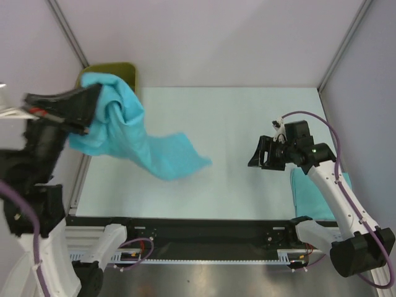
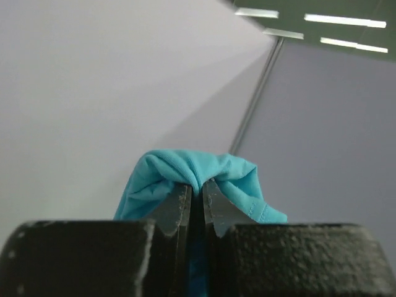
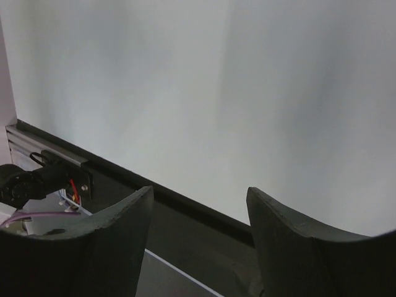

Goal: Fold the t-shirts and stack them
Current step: Move the tshirt to the center of the board, then flatten the tshirt out

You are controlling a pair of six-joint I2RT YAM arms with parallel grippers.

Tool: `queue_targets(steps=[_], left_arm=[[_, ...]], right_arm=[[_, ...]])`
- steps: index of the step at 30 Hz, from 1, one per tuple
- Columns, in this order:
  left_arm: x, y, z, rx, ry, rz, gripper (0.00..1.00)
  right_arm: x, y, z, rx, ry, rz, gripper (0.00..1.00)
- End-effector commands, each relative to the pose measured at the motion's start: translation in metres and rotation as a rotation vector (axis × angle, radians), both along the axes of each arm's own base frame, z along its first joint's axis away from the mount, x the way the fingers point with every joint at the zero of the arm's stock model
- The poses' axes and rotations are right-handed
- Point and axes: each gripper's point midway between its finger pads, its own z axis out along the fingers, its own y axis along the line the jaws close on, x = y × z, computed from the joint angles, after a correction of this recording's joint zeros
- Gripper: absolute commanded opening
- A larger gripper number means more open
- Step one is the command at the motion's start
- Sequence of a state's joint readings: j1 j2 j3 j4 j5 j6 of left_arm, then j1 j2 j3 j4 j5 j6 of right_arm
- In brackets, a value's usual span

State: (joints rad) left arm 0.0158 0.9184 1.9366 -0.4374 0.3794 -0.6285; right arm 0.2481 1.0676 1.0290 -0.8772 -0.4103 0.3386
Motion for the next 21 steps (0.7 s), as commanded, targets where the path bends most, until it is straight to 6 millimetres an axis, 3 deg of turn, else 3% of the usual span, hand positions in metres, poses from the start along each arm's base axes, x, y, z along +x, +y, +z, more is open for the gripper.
queue_targets(steps=[1, 2, 3, 4, 5, 6, 7, 10, 14, 15, 16, 18, 20, 21], left_arm=[[0.088, -0.033, -0.134, -0.040, 0.408, -0.183, 0.14], [0.096, -0.042, -0.159, -0.005, 0.444, -0.199, 0.24], [0.104, -0.065, -0.206, 0.040, 0.546, -0.254, 0.38], [0.122, -0.070, -0.244, 0.108, 0.630, -0.211, 0.65], [0.121, -0.091, -0.270, 0.173, 0.683, -0.247, 0.71], [0.126, -0.097, -0.290, 0.222, 0.734, -0.232, 0.75], [0.134, -0.099, -0.317, 0.286, 0.810, -0.197, 0.87], [0.139, -0.076, -0.345, 0.335, 0.957, -0.049, 0.98], [0.128, -0.052, -0.368, 0.369, 1.048, 0.060, 0.95], [0.122, -0.044, -0.385, 0.376, 1.098, 0.091, 0.93], [0.118, -0.042, -0.391, 0.342, 1.119, 0.101, 0.86], [0.107, -0.042, -0.411, 0.311, 1.137, 0.081, 0.77], [0.103, -0.044, -0.430, 0.301, 1.173, 0.060, 0.64], [0.098, -0.042, -0.456, 0.326, 1.230, 0.067, 0.62]], right_arm=[[0.004, 0.008, 0.016, 0.035, -0.066, 0.034, 0.70], [0.004, 0.010, 0.015, 0.036, -0.060, 0.038, 0.71], [0.005, 0.012, 0.014, 0.038, -0.052, 0.041, 0.73], [0.005, 0.014, 0.015, 0.043, -0.050, 0.049, 0.74], [0.003, 0.019, 0.016, 0.045, -0.053, 0.067, 0.74], [0.005, 0.022, 0.014, 0.044, -0.047, 0.069, 0.75], [0.005, 0.026, 0.015, 0.040, -0.054, 0.079, 0.76], [0.005, 0.046, 0.015, 0.043, -0.052, 0.135, 0.80], [0.009, 0.084, 0.005, 0.035, -0.039, 0.230, 0.80], [0.010, 0.100, 0.004, 0.042, -0.053, 0.267, 0.75], [0.016, 0.111, -0.011, 0.019, -0.011, 0.273, 0.74], [0.026, 0.142, -0.009, 0.044, -0.046, 0.300, 0.69], [0.039, 0.164, -0.029, 0.066, 0.001, 0.274, 0.62], [0.051, 0.180, -0.024, 0.108, -0.039, 0.281, 0.53]])
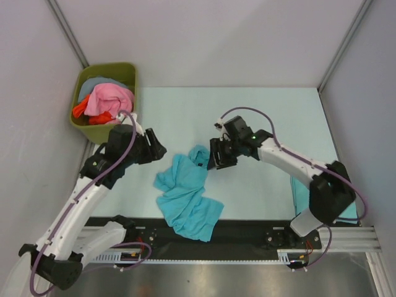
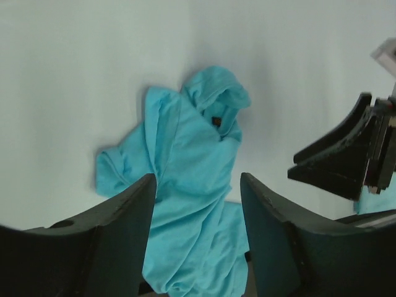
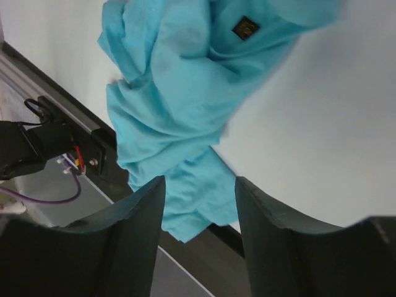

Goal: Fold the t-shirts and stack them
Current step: Flatten the tshirt out

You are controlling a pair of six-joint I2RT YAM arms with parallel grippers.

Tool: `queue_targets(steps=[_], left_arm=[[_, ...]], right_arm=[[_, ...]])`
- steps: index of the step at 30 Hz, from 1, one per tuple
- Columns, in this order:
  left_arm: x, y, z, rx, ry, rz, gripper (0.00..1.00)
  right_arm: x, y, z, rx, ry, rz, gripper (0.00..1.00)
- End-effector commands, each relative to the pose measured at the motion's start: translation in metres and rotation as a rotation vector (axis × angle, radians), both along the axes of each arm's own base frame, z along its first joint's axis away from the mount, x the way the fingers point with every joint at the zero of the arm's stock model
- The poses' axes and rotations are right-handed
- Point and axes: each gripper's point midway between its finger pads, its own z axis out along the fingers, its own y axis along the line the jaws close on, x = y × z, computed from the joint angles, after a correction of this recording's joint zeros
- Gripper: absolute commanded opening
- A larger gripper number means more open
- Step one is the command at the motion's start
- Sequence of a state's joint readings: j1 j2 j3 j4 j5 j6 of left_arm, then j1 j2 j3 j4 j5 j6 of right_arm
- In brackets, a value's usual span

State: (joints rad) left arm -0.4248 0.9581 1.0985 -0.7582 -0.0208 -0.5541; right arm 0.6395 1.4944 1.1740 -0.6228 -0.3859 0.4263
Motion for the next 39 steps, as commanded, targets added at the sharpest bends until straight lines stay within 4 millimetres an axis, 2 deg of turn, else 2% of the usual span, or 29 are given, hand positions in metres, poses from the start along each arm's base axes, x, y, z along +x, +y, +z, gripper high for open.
queue_targets(steps=[1, 2, 3, 4, 5, 6, 7, 10, 11, 13, 14, 18, 21, 23, 24, 26, 27, 31, 33, 35, 39], left_arm=[[-0.009, 0.005, -0.057, 0.032, 0.140, 0.027, 0.62], [-0.013, 0.007, -0.079, 0.055, 0.191, 0.021, 0.62], [-0.014, 0.000, -0.091, 0.051, 0.236, -0.015, 0.65], [-0.015, 0.000, -0.101, 0.070, 0.259, -0.034, 0.66], [-0.015, 0.001, -0.110, 0.088, 0.275, -0.038, 0.66], [-0.014, 0.003, -0.122, 0.101, 0.287, -0.034, 0.66], [-0.013, 0.004, -0.134, 0.121, 0.315, -0.035, 0.67], [-0.010, 0.000, -0.157, 0.130, 0.383, -0.059, 0.66], [-0.009, -0.002, -0.159, 0.132, 0.391, -0.068, 0.66], [-0.008, -0.005, -0.165, 0.128, 0.390, -0.094, 0.73], [-0.007, -0.007, -0.170, 0.129, 0.393, -0.109, 0.74], [0.004, -0.008, -0.181, 0.174, 0.395, -0.139, 0.73], [0.019, -0.012, -0.191, 0.201, 0.408, -0.166, 0.71], [0.031, -0.019, -0.192, 0.201, 0.411, -0.183, 0.68], [0.033, -0.022, -0.202, 0.201, 0.442, -0.196, 0.61], [0.044, -0.028, -0.200, 0.197, 0.444, -0.203, 0.51], [0.046, -0.029, -0.207, 0.209, 0.461, -0.210, 0.44], [0.053, -0.027, -0.208, 0.229, 0.465, -0.201, 0.41], [0.050, -0.024, -0.213, 0.246, 0.477, -0.207, 0.35], [0.048, -0.023, -0.217, 0.252, 0.482, -0.210, 0.34], [0.048, -0.027, -0.226, 0.243, 0.503, -0.229, 0.31]], right_arm=[[0.037, 0.054, 0.013, 0.127, -0.081, -0.022, 0.52], [0.043, 0.065, -0.010, 0.097, -0.045, -0.012, 0.53], [0.046, 0.070, -0.018, 0.089, -0.020, -0.010, 0.56], [0.054, 0.080, -0.016, 0.097, -0.008, -0.006, 0.57], [0.053, 0.076, -0.041, 0.023, 0.060, -0.021, 0.58], [0.063, 0.071, -0.048, -0.028, 0.043, -0.048, 0.59], [0.073, 0.071, -0.042, -0.036, 0.022, -0.068, 0.60], [0.088, 0.062, -0.044, -0.057, 0.008, -0.104, 0.66], [0.095, 0.056, -0.043, -0.069, 0.006, -0.118, 0.71], [0.106, 0.044, -0.052, -0.131, -0.007, -0.128, 0.74], [0.114, 0.038, -0.049, -0.142, -0.016, -0.141, 0.75], [0.127, 0.030, -0.062, -0.194, -0.050, -0.117, 0.72], [0.130, 0.034, -0.072, -0.197, -0.049, -0.088, 0.70], [0.133, 0.037, -0.076, -0.188, -0.050, -0.072, 0.67], [0.133, 0.038, -0.078, -0.181, -0.049, -0.070, 0.65], [0.134, 0.039, -0.081, -0.179, -0.047, -0.069, 0.59], [0.134, 0.039, -0.083, -0.175, -0.039, -0.069, 0.58], [0.128, 0.046, -0.089, -0.143, 0.002, -0.052, 0.50], [0.125, 0.048, -0.094, -0.147, 0.014, -0.048, 0.42], [0.126, 0.047, -0.097, -0.149, 0.016, -0.053, 0.36], [0.131, 0.046, -0.094, -0.148, 0.009, -0.071, 0.38]])
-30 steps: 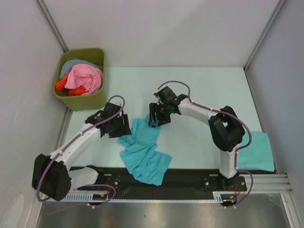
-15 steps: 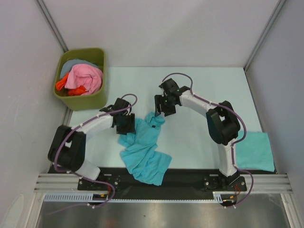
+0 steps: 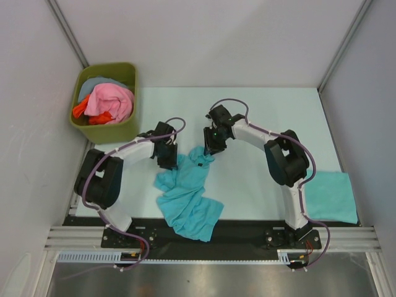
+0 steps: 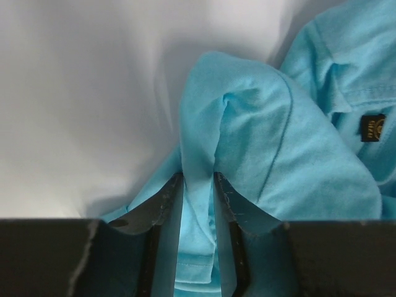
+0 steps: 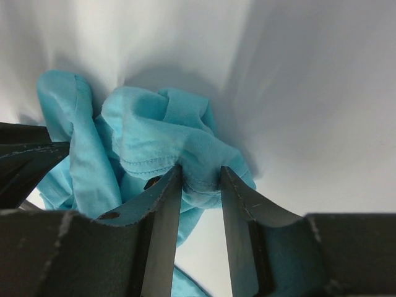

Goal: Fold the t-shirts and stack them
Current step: Flatten the tshirt out

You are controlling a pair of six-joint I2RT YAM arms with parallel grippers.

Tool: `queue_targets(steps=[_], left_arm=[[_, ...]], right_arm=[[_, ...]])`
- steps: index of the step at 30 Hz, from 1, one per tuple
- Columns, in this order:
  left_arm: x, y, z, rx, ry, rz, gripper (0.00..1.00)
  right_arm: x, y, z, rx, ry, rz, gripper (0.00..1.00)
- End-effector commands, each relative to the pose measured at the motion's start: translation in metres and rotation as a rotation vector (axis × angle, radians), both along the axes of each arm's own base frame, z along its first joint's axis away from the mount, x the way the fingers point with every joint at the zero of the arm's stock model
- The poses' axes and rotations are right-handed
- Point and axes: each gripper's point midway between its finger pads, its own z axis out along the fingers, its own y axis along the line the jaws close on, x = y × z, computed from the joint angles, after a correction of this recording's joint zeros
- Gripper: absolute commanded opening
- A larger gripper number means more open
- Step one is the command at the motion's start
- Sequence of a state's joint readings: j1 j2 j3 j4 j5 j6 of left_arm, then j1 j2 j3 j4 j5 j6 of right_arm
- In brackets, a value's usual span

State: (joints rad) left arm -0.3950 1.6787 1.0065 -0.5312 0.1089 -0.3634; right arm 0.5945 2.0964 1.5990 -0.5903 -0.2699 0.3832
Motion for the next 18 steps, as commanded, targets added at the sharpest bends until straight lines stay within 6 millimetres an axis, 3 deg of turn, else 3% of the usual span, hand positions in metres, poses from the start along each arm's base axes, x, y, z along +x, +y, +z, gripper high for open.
queue_targets(steps=[1, 5, 7, 8, 9, 11, 13, 15, 16, 18], left_arm=[[0.009, -0.005, -0.003, -0.015, -0.011, -0.027, 0.31], [0.011, -0.005, -0.009, -0.002, 0.001, -0.034, 0.24], [0.013, -0.001, -0.010, 0.021, -0.002, -0.028, 0.09], [0.015, 0.001, -0.007, 0.033, -0.007, -0.021, 0.06], [0.020, 0.003, 0.005, 0.039, -0.048, -0.012, 0.00], [0.021, 0.007, 0.021, 0.047, -0.079, 0.002, 0.00], [0.026, 0.012, 0.055, 0.045, -0.165, 0.029, 0.00], [0.026, 0.018, 0.086, 0.045, -0.227, 0.065, 0.00], [0.025, 0.021, 0.115, 0.026, -0.302, 0.084, 0.00], [0.022, 0.027, 0.152, 0.004, -0.382, 0.116, 0.00]], right_arm=[[0.010, 0.007, 0.007, 0.024, -0.027, -0.002, 0.38], [0.012, 0.007, 0.009, 0.040, -0.024, 0.000, 0.38], [0.015, 0.008, 0.009, 0.043, -0.028, -0.001, 0.37], [0.015, 0.009, 0.010, 0.045, -0.030, -0.002, 0.26], [0.018, 0.009, 0.012, 0.049, -0.036, -0.004, 0.20], [0.023, 0.007, 0.018, 0.040, -0.062, -0.026, 0.07], [0.032, 0.005, 0.030, 0.052, -0.101, -0.055, 0.05], [0.041, 0.003, 0.053, 0.076, -0.151, -0.093, 0.00], [0.049, 0.001, 0.070, 0.094, -0.187, -0.113, 0.00], [0.058, -0.004, 0.108, 0.129, -0.261, -0.161, 0.00]])
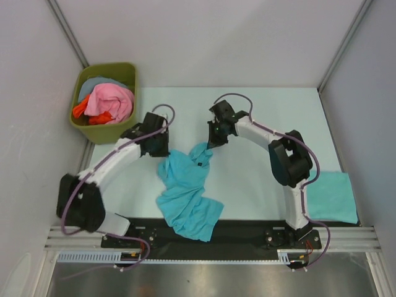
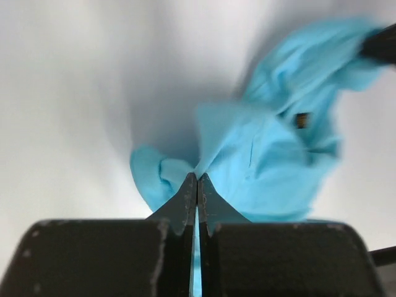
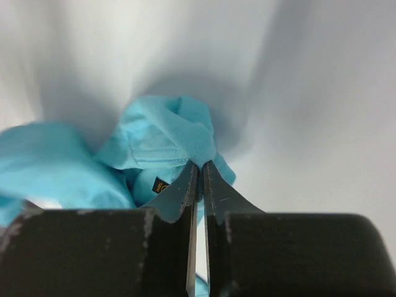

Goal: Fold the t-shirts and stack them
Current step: Flatten the tshirt out

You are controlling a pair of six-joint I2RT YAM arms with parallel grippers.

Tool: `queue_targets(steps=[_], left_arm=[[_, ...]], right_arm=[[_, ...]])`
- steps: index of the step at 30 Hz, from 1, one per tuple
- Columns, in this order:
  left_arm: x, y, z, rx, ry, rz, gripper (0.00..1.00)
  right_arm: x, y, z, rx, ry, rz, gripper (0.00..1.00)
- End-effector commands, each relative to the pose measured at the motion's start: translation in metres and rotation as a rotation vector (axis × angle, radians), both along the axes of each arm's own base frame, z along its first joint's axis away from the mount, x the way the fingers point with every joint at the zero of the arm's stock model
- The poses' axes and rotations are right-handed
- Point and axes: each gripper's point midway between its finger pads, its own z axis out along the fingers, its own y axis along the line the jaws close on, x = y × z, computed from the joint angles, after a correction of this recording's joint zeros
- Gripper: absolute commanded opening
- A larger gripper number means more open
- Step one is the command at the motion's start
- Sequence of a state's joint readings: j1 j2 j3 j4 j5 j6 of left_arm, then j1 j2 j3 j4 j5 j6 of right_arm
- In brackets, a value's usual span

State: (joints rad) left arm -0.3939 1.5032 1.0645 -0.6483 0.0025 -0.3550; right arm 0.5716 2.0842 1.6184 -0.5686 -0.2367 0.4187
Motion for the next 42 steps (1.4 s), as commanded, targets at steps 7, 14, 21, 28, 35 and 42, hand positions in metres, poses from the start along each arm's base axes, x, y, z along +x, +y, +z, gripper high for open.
queue_targets(steps=[7, 14, 21, 28, 35, 42], left_arm=[[-0.026, 0.048, 0.248, -0.165, -0.675, 0.185, 0.00], [-0.102, 0.088, 0.402, -0.265, -1.091, 0.174, 0.00], [-0.148, 0.106, 0.490, -0.307, -1.283, 0.150, 0.00], [-0.159, 0.112, 0.529, -0.335, -1.384, 0.157, 0.00], [-0.180, 0.092, 0.561, -0.436, -1.466, 0.019, 0.00], [-0.159, 0.041, 0.535, -0.550, -1.361, -0.179, 0.00]], right_arm=[[0.065, 0.009, 0.238, 0.414, -0.482, -0.171, 0.00], [0.058, 0.060, 0.364, 0.772, -0.547, -0.088, 0.00], [0.035, 0.068, 0.456, 0.946, -0.647, -0.019, 0.00], [0.028, 0.064, 0.477, 0.984, -0.712, 0.033, 0.00], [0.043, 0.084, 0.481, 1.114, -0.684, 0.025, 0.00], [0.071, 0.059, 0.469, 1.086, -0.702, -0.002, 0.00]])
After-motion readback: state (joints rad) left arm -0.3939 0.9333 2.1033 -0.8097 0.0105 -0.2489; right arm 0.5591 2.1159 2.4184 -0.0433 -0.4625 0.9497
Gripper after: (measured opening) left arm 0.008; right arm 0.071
